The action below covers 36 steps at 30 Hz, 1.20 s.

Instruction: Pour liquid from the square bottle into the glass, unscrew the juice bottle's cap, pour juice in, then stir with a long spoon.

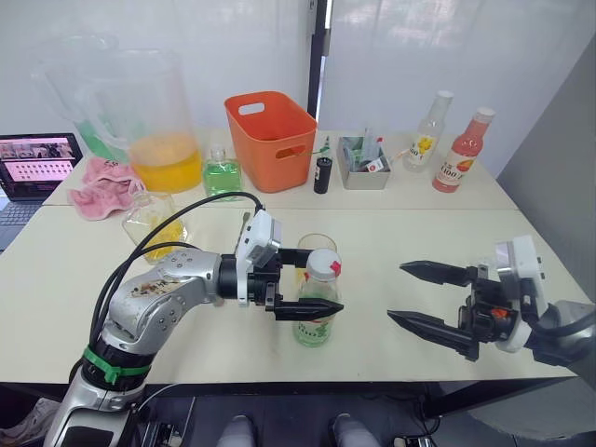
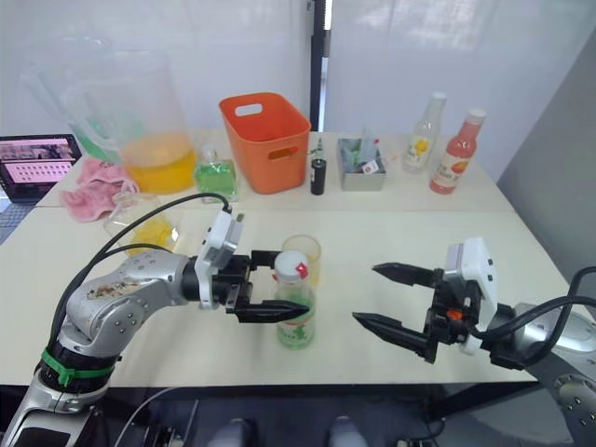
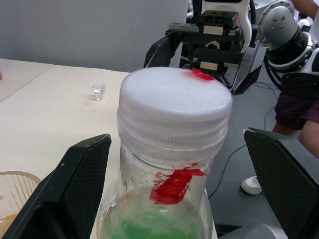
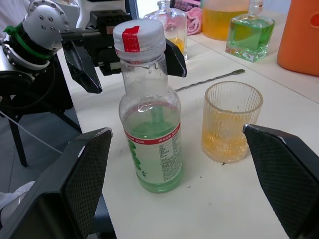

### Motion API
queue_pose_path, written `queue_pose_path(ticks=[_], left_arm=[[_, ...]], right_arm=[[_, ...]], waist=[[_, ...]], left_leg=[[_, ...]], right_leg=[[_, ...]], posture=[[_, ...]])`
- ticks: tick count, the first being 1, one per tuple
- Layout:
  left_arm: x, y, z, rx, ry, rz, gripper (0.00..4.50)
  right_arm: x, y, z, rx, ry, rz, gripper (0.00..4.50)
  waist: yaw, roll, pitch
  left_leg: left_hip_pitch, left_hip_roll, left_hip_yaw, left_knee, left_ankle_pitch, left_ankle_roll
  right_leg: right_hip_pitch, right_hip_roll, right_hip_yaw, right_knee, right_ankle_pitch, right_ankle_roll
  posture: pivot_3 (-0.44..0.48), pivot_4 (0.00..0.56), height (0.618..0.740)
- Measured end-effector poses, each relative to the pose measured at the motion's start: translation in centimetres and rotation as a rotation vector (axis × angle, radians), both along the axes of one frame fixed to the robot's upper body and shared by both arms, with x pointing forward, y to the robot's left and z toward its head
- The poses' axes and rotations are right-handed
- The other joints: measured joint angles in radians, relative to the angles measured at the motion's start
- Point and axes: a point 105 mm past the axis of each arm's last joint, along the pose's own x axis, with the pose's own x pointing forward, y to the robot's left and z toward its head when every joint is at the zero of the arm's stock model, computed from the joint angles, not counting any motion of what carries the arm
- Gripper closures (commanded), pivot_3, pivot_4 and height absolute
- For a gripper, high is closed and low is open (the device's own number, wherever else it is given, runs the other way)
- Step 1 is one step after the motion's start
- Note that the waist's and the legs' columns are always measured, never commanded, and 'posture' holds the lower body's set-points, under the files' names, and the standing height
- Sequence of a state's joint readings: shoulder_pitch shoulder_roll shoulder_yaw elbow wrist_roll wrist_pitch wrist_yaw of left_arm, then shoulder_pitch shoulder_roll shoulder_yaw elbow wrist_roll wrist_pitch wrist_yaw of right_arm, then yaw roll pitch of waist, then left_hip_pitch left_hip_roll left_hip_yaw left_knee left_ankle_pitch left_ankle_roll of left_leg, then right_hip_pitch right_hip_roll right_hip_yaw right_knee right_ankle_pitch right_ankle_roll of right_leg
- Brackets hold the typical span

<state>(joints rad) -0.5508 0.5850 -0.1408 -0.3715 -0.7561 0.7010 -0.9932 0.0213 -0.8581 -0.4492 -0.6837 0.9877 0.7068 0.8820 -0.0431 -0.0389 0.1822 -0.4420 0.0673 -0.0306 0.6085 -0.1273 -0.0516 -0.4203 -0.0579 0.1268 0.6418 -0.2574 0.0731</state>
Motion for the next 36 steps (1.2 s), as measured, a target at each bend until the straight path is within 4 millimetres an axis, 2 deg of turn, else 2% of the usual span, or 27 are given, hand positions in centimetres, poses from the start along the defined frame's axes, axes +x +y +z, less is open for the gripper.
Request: queue_pose_path(ticks=[3, 4, 8, 11, 12, 19, 23, 28, 36], left_arm=[[0.4, 0.0, -0.2, 0.000, 0.009, 0.015, 0.00], [0.4, 0.0, -0.3, 0.001, 0.006, 0.017, 0.57], [0.6, -0.3, -0.7, 0.020, -0.014, 0.019, 1.84], [1.0, -0.3, -0.2, 0.023, -0.059, 0.031, 2.81], [0.9, -0.5, -0.3, 0.023, -0.058, 0.025, 3.01], [0.9, -0.7, -0.3, 0.024, -0.075, 0.022, 3.09], [0.9, -0.6, -0.3, 0.028, -0.088, 0.017, 3.09], [1.0, -0.6, -0.3, 0.034, -0.100, 0.012, 3.09], [1.2, -0.6, -0.4, 0.027, -0.098, 0.024, 3.09]], right_arm=[[-0.1, 0.0, 0.0, 0.005, -0.002, -0.002, 0.05], [0.0, 0.0, 0.0, 0.006, -0.004, -0.006, 0.00], [0.0, 0.0, 0.1, 0.009, -0.015, -0.010, 0.00], [0.0, 0.0, 0.1, 0.009, -0.018, -0.010, 0.00], [0.0, 0.0, 0.1, 0.009, -0.018, -0.011, 0.00], [0.1, 0.1, 0.4, 0.006, -0.031, -0.001, 0.00], [0.4, 0.9, 1.8, 0.027, -0.082, 0.033, 0.00], [1.0, 3.7, 3.9, 0.038, -0.126, 0.123, 0.00], [2.6, 7.3, 4.4, -0.004, -0.161, 0.148, 0.00]], waist=[[0.000, 0.000, 0.000], [0.000, 0.000, 0.000], [0.001, 0.000, 0.000], [0.001, 0.000, 0.000], [0.001, 0.000, 0.000], [0.001, 0.000, 0.000], [-0.001, 0.000, 0.000], [-0.002, 0.000, 0.000], [0.000, 0.000, 0.000]], left_leg=[[0.000, 0.000, 0.000, 0.000, 0.000, 0.000], [0.000, 0.000, 0.000, 0.000, 0.000, 0.000], [0.000, 0.000, 0.000, 0.000, 0.000, 0.000], [0.000, 0.000, 0.000, 0.000, 0.000, 0.000], [0.000, 0.000, 0.000, 0.000, 0.000, 0.000], [0.000, 0.000, 0.000, 0.001, 0.000, 0.000], [0.000, 0.000, 0.000, 0.001, 0.000, 0.000], [0.000, 0.000, 0.000, 0.001, 0.000, 0.000], [0.000, 0.000, 0.000, 0.000, 0.000, 0.000]], right_leg=[[0.000, 0.000, 0.000, 0.000, 0.000, 0.000], [0.000, 0.000, 0.000, 0.000, 0.000, 0.000], [0.000, 0.000, 0.000, 0.000, 0.000, 0.000], [0.000, 0.000, 0.000, 0.000, 0.000, 0.000], [0.000, 0.000, 0.000, 0.000, 0.000, 0.000], [0.001, 0.000, 0.000, 0.000, 0.000, 0.001], [0.001, 0.000, 0.000, 0.000, 0.000, 0.001], [0.000, 0.000, 0.000, 0.000, 0.001, 0.000], [0.000, 0.000, 0.000, 0.001, 0.001, 0.001]], posture=[[0.000, 0.150, 0.740], [0.000, 0.150, 0.740], [0.000, 0.150, 0.740], [0.000, 0.150, 0.740], [0.000, 0.150, 0.740], [0.000, 0.150, 0.740], [0.000, 0.150, 0.740], [0.000, 0.150, 0.740], [0.000, 0.150, 0.740]])
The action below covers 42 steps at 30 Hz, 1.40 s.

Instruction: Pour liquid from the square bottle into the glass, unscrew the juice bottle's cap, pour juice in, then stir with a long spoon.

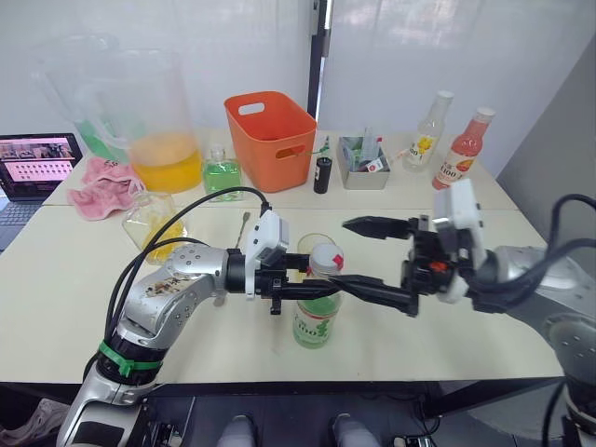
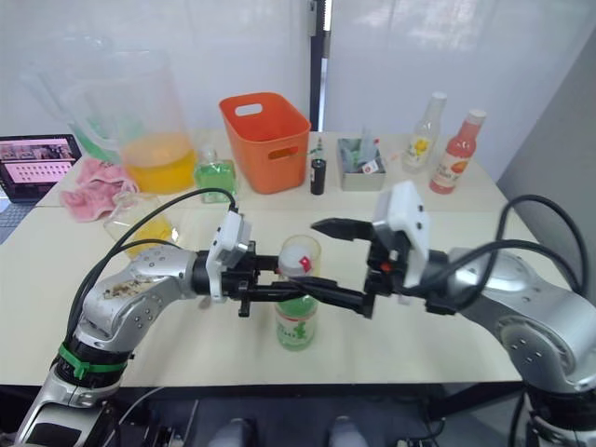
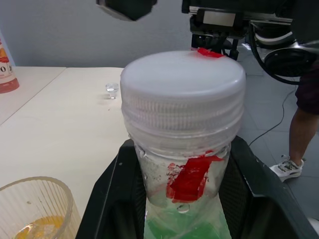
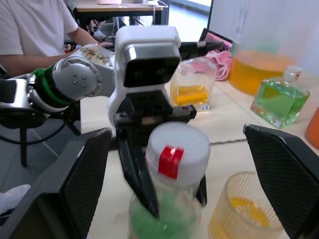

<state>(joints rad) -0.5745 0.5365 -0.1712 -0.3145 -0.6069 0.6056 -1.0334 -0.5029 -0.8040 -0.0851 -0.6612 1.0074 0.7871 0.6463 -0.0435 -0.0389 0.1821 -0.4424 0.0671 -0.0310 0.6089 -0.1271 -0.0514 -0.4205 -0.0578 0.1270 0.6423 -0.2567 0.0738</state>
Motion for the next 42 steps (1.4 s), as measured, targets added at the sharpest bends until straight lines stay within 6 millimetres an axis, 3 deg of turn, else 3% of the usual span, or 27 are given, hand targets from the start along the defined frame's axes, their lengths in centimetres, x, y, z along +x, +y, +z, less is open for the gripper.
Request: queue_pose_path(ticks=[5, 14, 21, 27, 37, 42], left_arm=[[-0.1, 0.0, -0.1, -0.006, -0.004, 0.002, 3.09], [0.1, 0.1, -0.1, -0.011, -0.004, 0.019, 3.09], [-0.2, 0.2, -0.1, -0.006, -0.012, 0.024, 3.09], [-0.9, 0.3, -0.1, 0.005, -0.019, 0.021, 3.09], [-1.3, 1.3, -0.1, 0.013, -0.032, 0.065, 3.09], [-1.2, 1.5, -0.1, 0.012, -0.030, 0.083, 3.09]], right_arm=[[0.8, 0.5, -0.7, -0.023, 0.018, -0.033, 0.00], [0.9, 1.0, -1.3, -0.027, 0.059, -0.025, 2.82], [0.6, 1.1, -1.4, -0.029, 0.079, 0.017, 2.83], [0.9, 1.1, -1.3, -0.081, 0.072, 0.150, 2.83], [3.5, 2.4, -1.0, -0.190, -0.040, 0.586, 2.83], [4.1, 2.8, -0.7, -0.233, -0.041, 0.667, 2.83]], waist=[[0.002, 0.000, 0.000], [0.001, 0.000, 0.000], [0.000, 0.000, 0.000], [-0.004, 0.000, 0.000], [-0.029, 0.000, 0.000], [-0.027, 0.000, 0.000]], left_leg=[[0.000, 0.000, 0.000, 0.000, 0.000, 0.000], [0.000, 0.000, 0.000, 0.000, 0.000, 0.000], [0.000, 0.000, 0.000, 0.000, 0.000, 0.000], [0.000, 0.000, 0.000, 0.000, 0.000, 0.000], [0.001, 0.001, 0.000, -0.001, 0.000, 0.000], [0.001, 0.001, -0.001, -0.001, 0.000, 0.000]], right_leg=[[0.000, 0.000, 0.000, 0.000, 0.000, 0.001], [0.000, 0.000, 0.000, 0.000, 0.001, 0.001], [0.000, 0.000, 0.000, 0.000, 0.000, 0.000], [0.000, 0.000, 0.000, 0.001, 0.001, 0.001], [0.000, 0.001, -0.001, 0.003, 0.004, 0.006], [-0.001, 0.002, -0.001, 0.004, 0.004, 0.006]], posture=[[0.000, 0.150, 0.740], [0.000, 0.150, 0.740], [0.000, 0.150, 0.740], [0.000, 0.150, 0.740], [0.000, 0.150, 0.740], [0.000, 0.150, 0.740]])
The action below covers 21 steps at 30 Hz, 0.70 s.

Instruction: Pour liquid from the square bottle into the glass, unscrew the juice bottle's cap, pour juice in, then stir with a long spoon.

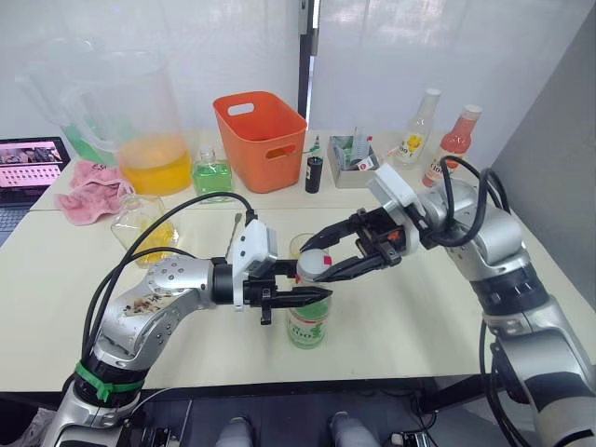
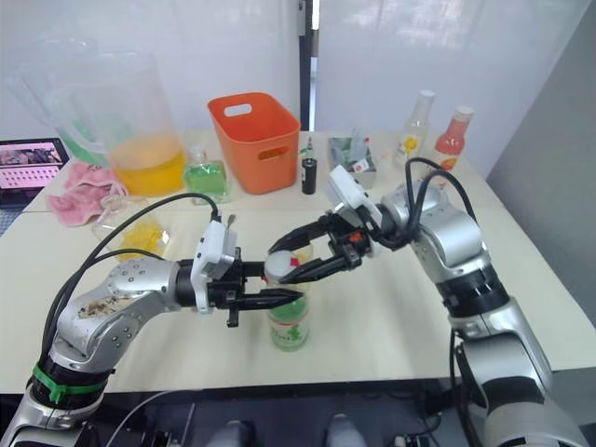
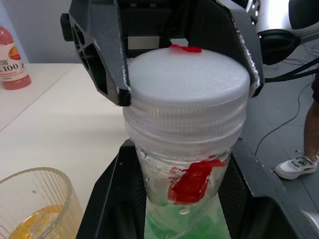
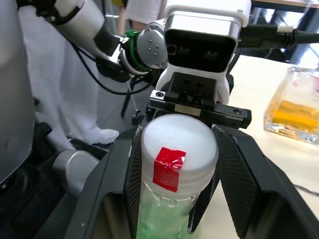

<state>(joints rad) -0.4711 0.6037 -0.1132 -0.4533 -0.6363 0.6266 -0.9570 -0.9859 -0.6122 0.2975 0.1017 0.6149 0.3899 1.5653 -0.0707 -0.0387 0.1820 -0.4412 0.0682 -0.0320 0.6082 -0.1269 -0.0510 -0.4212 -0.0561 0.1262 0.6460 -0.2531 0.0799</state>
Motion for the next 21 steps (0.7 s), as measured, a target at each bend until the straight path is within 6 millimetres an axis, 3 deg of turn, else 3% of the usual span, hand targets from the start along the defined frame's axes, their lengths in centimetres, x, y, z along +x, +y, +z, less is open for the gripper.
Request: queue_pose_path(ticks=[5, 7, 12, 21], left_arm=[[-0.1, 0.0, 0.0, 0.003, 0.003, 0.005, 3.09], [-0.2, 0.0, 0.0, 0.002, 0.003, 0.005, 3.09], [-0.2, -0.1, 0.0, -0.011, 0.007, 0.012, 3.09], [-0.5, -0.1, -0.1, -0.025, 0.013, 0.041, 3.09]], right_arm=[[0.0, 0.2, 0.2, -0.029, 0.007, 0.026, 2.83], [0.0, 0.2, 0.2, -0.032, 0.020, 0.032, 1.79], [-0.2, 0.5, -0.3, -0.054, 0.068, 0.043, 0.14], [-1.0, -2.1, 0.3, 0.111, 0.164, -0.156, 0.06]], waist=[[-0.001, 0.000, 0.000], [0.000, 0.000, 0.000], [0.002, 0.000, 0.000], [0.009, 0.000, 0.000]], left_leg=[[0.000, 0.000, 0.000, 0.000, 0.000, 0.000], [0.000, 0.000, 0.000, 0.000, 0.000, 0.000], [0.000, 0.000, 0.000, 0.000, 0.000, 0.000], [-0.001, 0.000, -0.001, -0.001, 0.000, 0.000]], right_leg=[[0.000, 0.000, 0.000, 0.000, 0.000, 0.000], [0.000, 0.000, 0.000, 0.000, 0.000, 0.000], [-0.001, 0.000, 0.000, 0.000, 0.000, 0.000], [-0.001, 0.000, 0.000, 0.000, -0.001, 0.000]], posture=[[0.000, 0.150, 0.740], [0.000, 0.150, 0.740], [0.000, 0.150, 0.740], [0.000, 0.150, 0.740]])
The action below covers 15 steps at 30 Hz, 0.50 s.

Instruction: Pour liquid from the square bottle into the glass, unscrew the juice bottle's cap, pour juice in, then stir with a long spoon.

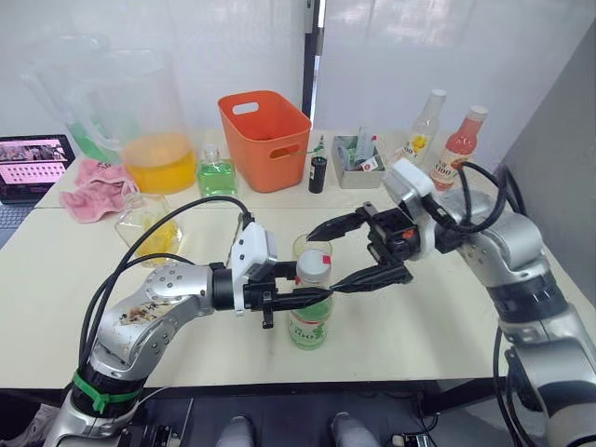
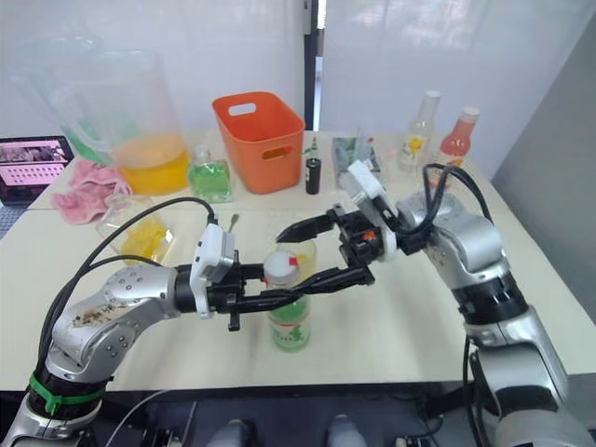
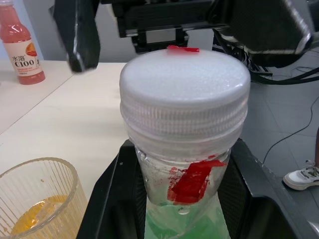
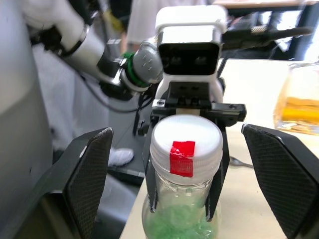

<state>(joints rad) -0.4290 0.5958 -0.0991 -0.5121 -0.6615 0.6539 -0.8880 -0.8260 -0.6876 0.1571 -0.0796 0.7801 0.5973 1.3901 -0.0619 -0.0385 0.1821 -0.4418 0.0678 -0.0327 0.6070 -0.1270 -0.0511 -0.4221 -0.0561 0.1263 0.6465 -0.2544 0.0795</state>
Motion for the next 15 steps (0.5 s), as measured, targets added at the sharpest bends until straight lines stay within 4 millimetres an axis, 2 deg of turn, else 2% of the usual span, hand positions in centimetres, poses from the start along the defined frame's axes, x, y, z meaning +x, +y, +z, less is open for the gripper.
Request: queue_pose_path(ticks=[7, 10, 15], left_arm=[[0.1, 0.0, 0.0, -0.007, 0.009, 0.000, 3.09], [0.2, 0.0, 0.0, -0.012, 0.015, -0.004, 3.09], [0.4, -0.2, 0.0, -0.011, 0.023, -0.022, 3.09]], right_arm=[[-2.3, -0.5, 0.9, 0.087, -0.035, -0.263, 0.06], [-3.4, -0.1, 0.3, 0.087, -0.034, -0.335, 0.06], [-3.2, 0.4, 0.1, 0.104, -0.043, -0.505, 0.06]], waist=[[0.001, 0.000, 0.000], [0.003, 0.000, 0.000], [0.006, 0.000, 0.000]], left_leg=[[0.000, 0.000, 0.000, 0.000, 0.000, 0.000], [0.000, 0.000, 0.000, 0.001, 0.000, 0.000], [0.000, 0.000, 0.000, 0.001, 0.000, 0.000]], right_leg=[[0.000, 0.000, 0.000, 0.000, 0.000, 0.000], [0.001, 0.000, 0.000, 0.000, -0.001, -0.001], [0.001, 0.000, 0.000, -0.001, -0.003, -0.005]], posture=[[0.000, 0.150, 0.740], [0.000, 0.150, 0.740], [0.000, 0.150, 0.740]])
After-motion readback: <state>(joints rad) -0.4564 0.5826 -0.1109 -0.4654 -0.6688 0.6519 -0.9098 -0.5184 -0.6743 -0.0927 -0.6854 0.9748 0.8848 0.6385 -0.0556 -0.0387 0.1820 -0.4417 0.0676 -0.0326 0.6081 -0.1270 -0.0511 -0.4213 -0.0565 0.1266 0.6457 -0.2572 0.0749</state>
